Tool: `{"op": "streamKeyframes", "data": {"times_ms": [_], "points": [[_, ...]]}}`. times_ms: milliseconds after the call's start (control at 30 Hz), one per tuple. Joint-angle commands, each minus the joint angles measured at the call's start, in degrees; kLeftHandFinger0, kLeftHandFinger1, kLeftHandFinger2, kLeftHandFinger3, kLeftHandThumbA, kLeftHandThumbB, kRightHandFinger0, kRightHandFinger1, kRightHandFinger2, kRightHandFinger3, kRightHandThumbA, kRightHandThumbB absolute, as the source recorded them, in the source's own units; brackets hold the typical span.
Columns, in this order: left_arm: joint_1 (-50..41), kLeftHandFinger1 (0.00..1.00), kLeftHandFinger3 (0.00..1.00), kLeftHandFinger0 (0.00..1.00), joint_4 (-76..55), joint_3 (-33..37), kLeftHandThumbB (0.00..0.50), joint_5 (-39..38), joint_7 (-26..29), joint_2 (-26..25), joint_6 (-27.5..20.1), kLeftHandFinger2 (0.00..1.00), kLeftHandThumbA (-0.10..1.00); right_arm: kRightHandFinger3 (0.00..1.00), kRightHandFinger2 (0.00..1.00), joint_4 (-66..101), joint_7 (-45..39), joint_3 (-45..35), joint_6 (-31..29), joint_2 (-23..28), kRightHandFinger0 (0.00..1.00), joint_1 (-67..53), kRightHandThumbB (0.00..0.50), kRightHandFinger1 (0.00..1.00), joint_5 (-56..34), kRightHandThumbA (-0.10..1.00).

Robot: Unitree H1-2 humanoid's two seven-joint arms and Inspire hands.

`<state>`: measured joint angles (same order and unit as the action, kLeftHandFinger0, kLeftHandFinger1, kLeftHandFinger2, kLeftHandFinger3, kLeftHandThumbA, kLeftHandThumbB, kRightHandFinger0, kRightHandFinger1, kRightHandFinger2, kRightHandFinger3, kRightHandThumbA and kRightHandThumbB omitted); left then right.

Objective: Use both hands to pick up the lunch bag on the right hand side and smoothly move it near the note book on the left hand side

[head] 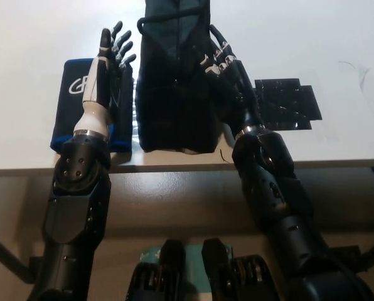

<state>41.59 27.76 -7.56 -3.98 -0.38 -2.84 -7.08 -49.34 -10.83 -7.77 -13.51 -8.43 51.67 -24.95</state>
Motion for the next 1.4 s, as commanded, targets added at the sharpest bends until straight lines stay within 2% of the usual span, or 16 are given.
{"op": "streamKeyframes", "data": {"times_ms": [0, 100, 267, 367, 433, 633, 767, 800, 867, 933, 967, 1033, 1067, 1100, 1233, 1367], "points": [[1.06, 1.0, 1.0, 1.0, -2.49, -0.49, 0.303, -1.17, 0.42, -0.57, -0.62, 1.0, 1.0, 1.0, 1.0, -0.52, -3.11, 0.26, -2.31, -2.21, 1.0, 4.47, 0.282, 1.0, 0.02, 1.0], [0.89, 1.0, 1.0, 1.0, -2.57, -0.44, 0.299, -1.29, 0.3, -0.78, -0.79, 1.0, 1.0, 1.0, 1.0, -2.18, -3.52, 0.23, -3.01, -2.6, 1.0, 5.28, 0.293, 1.0, 0.09, 1.0], [1.51, 1.0, 1.0, 1.0, -1.58, -0.07, 0.315, -0.7, 0.56, -1.14, -0.79, 1.0, 1.0, 1.0, 1.0, -3.35, -3.47, -0.13, -3.71, -3.12, 1.0, 6.29, 0.267, 1.0, 0.0, 1.0], [1.65, 1.0, 1.0, 1.0, -0.88, 0.24, 0.282, -0.77, 0.17, -1.1, -0.27, 1.0, 1.0, 1.0, 1.0, -4.33, -3.68, -0.43, -3.57, -3.57, 1.0, 6.64, 0.241, 1.0, -0.41, 1.0], [2.05, 1.0, 1.0, 1.0, 1.15, 0.88, 0.304, -0.72, -1.15, -1.65, -1.23, 1.0, 1.0, 1.0, 1.0, -4.74, -3.14, -0.17, -3.4, -3.87, 1.0, 6.79, 0.237, 1.0, 0.16, 1.0], [2.33, 1.0, 1.0, 1.0, 2.53, 1.57, 0.32, -0.23, -1.1, -1.91, -1.92, 1.0, 1.0, 1.0, 1.0, -4.84, -2.33, 0.56, -3.89, -3.82, 1.0, 6.45, 0.232, 1.0, 1.67, 1.0], [1.95, 1.0, 1.0, 1.0, 1.06, 2.51, 0.31, 1.51, -0.59, -3.12, -1.55, 1.0, 1.0, 1.0, 1.0, -5.35, -0.8, 0.87, -6.08, -2.56, 1.0, 6.16, 0.276, 1.0, 3.65, 1.0], [1.42, 1.0, 1.0, 1.0, -0.32, 3.26, 0.316, 3.66, 0.48, -4.04, -0.31, 1.0, 1.0, 1.0, 1.0, -4.79, 1.28, 1.86, -7.82, -1.85, 1.0, 5.6, 0.242, 1.0, 6.48, 1.0], [0.62, 1.0, 1.0, 1.0, -2.02, 4.79, 0.313, 6.53, 0.78, -5.55, 0.26, 1.0, 1.0, 1.0, 1.0, -4.29, 5.62, 3.39, -10.39, -0.78, 1.0, 4.83, 0.254, 1.0, 11.3, 1.0], [0.22, 1.0, 1.0, 1.0, -3.01, 6.02, 0.343, 8.95, 1.02, -7.46, -0.13, 1.0, 1.0, 1.0, 1.0, -3.57, 11.57, 5.78, -13.1, 1.12, 1.0, 4.18, 0.314, 1.0, 18.25, 1.0], [-0.46, 1.0, 1.0, 1.0, -4.35, 7.0, 0.372, 11.52, 0.96, -9.66, 0.71, 1.0, 1.0, 1.0, 1.0, -1.64, 14.72, 7.28, -13.42, 2.63, 1.0, 3.08, 0.288, 1.0, 22.75, 1.0], [-0.96, 1.0, 1.0, 1.0, -5.19, 7.31, 0.378, 13.18, 1.17, -11.52, 0.49, 1.0, 1.0, 1.0, 1.0, 0.19, 16.65, 8.3, -12.96, 3.93, 1.0, 2.21, 0.283, 1.0, 25.76, 1.0], [-1.27, 1.0, 1.0, 1.0, -5.98, 6.98, 0.397, 13.96, 1.54, -12.85, 0.41, 1.0, 1.0, 1.0, 1.0, 2.12, 17.77, 8.6, -12.38, 4.95, 1.0, 1.42, 0.271, 1.0, 27.56, 1.0], [-1.88, 1.0, 1.0, 1.0, -7.62, 6.67, 0.396, 14.33, 1.16, -14.31, 1.14, 1.0, 1.0, 1.0, 1.0, 5.06, 18.75, 8.5, -11.45, 6.25, 1.0, 0.17, 0.29, 1.0, 29.29, 1.0], [-4.01, 1.0, 1.0, 1.0, -11.69, 4.75, 0.405, 13.72, 0.27, -17.93, 0.7, 1.0, 1.0, 1.0, 1.0, 12.2, 17.19, 7.19, -9.78, 9.15, 1.0, -2.75, 0.34, 1.0, 29.04, 1.0], [-6.2, 1.0, 1.0, 1.0, -15.91, 2.94, 0.398, 10.96, -1.96, -21.43, -0.09, 1.0, 1.0, 1.0, 1.0, 20.22, 13.59, 6.01, -7.64, 11.35, 1.0, -5.82, 0.338, 1.0, 26.56, 1.0]]}}
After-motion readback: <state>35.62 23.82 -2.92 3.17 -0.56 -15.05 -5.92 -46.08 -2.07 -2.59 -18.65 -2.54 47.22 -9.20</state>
